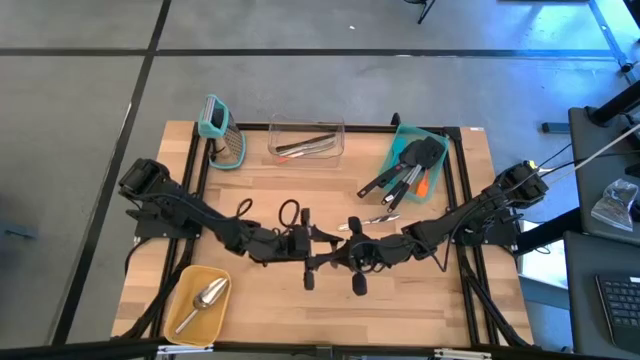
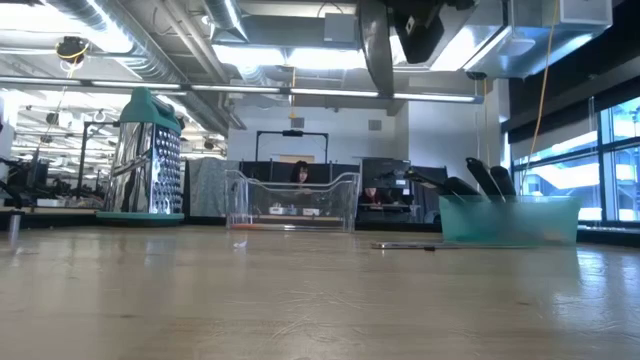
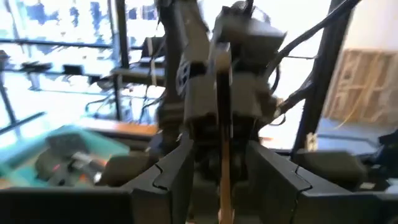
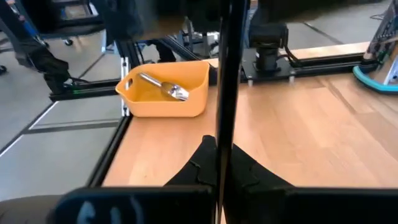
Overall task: Pick & Place Kitchen Items
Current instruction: Put the black table knife into the transparent bin
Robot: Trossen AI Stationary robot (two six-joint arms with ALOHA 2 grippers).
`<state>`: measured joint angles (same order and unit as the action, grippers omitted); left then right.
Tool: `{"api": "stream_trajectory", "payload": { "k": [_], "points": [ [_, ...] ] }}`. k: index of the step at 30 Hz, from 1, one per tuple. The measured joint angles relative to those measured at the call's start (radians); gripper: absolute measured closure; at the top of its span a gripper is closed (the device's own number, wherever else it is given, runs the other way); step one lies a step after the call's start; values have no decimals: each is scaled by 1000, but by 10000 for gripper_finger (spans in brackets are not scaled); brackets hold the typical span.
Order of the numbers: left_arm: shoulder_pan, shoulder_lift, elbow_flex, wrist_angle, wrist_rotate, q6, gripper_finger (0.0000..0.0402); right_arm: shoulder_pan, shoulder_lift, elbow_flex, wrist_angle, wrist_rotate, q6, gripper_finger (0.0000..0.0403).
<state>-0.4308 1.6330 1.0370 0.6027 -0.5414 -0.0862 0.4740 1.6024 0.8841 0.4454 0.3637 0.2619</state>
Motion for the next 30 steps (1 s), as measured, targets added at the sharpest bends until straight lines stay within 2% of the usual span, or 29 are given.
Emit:
{"api": "stream_trajectory", "payload": {
  "k": [3,8,11,20,26,30],
  "points": [
    [-7,-2,0,-51,-34,-15,261,0,0,7,-45,3,2,403],
    [2,-49,0,-165,-35,-89,261,-2,0,64,-220,19,19,403],
    [17,-65,0,-230,21,-148,261,0,0,88,-289,53,18,403],
    [64,-147,0,-471,156,-260,261,-3,0,180,-603,51,101,403],
    [68,-214,6,-637,192,-259,261,-15,0,208,-737,-39,172,403],
    [66,-226,65,-787,203,-218,261,-40,0,208,-798,-106,246,403]
  ]
}}
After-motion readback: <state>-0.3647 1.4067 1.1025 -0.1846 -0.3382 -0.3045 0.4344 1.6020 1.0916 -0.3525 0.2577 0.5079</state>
